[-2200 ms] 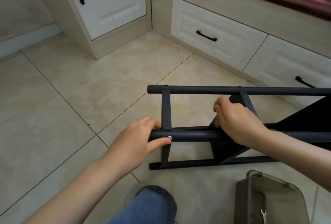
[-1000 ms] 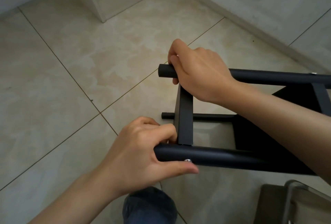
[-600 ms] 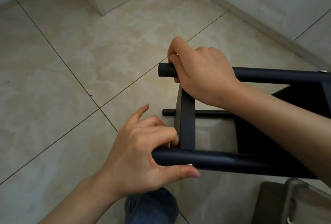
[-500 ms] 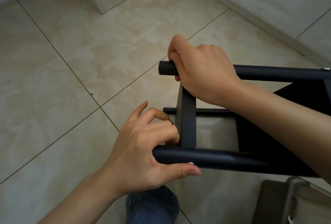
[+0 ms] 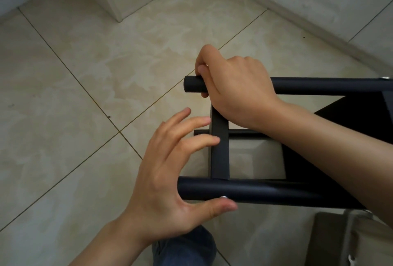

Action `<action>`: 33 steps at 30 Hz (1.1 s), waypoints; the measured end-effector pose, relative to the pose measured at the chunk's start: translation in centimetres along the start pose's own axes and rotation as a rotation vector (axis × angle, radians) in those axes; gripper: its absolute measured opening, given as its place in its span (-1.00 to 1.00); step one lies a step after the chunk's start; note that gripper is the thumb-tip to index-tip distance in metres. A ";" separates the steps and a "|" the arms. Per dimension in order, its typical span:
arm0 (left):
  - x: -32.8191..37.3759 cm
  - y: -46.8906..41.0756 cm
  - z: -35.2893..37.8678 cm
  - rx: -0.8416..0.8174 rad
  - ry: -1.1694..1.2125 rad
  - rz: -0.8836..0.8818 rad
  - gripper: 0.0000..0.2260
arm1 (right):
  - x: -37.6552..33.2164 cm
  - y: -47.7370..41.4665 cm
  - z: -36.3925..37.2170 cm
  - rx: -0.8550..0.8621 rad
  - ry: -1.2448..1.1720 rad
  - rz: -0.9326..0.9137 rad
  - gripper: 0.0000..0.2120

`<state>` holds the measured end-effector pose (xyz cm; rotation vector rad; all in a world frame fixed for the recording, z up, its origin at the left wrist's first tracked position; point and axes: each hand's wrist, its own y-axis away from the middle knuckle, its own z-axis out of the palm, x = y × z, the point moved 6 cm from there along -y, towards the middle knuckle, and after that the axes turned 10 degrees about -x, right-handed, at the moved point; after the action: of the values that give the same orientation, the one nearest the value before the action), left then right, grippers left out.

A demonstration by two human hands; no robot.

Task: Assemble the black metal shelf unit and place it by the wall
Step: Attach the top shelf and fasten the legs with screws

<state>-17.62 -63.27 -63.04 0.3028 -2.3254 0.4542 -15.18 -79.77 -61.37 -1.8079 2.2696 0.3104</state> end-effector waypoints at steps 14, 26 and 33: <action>0.0 -0.1 1.0 -0.079 0.051 0.109 -0.48 | -0.1 0.0 -0.2 0.013 -0.038 0.019 -0.85; -0.2 -0.7 1.3 -0.145 0.025 0.122 -0.33 | -0.1 0.5 -0.8 0.033 -0.062 0.004 -0.87; -0.3 -0.7 1.5 -0.140 0.106 0.099 -0.37 | 0.4 0.7 -1.2 -0.103 -0.211 0.023 -0.85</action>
<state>-18.14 -64.47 -64.08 0.0939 -2.2618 0.3451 -16.02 -80.32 -60.27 -1.7068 2.1655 0.6019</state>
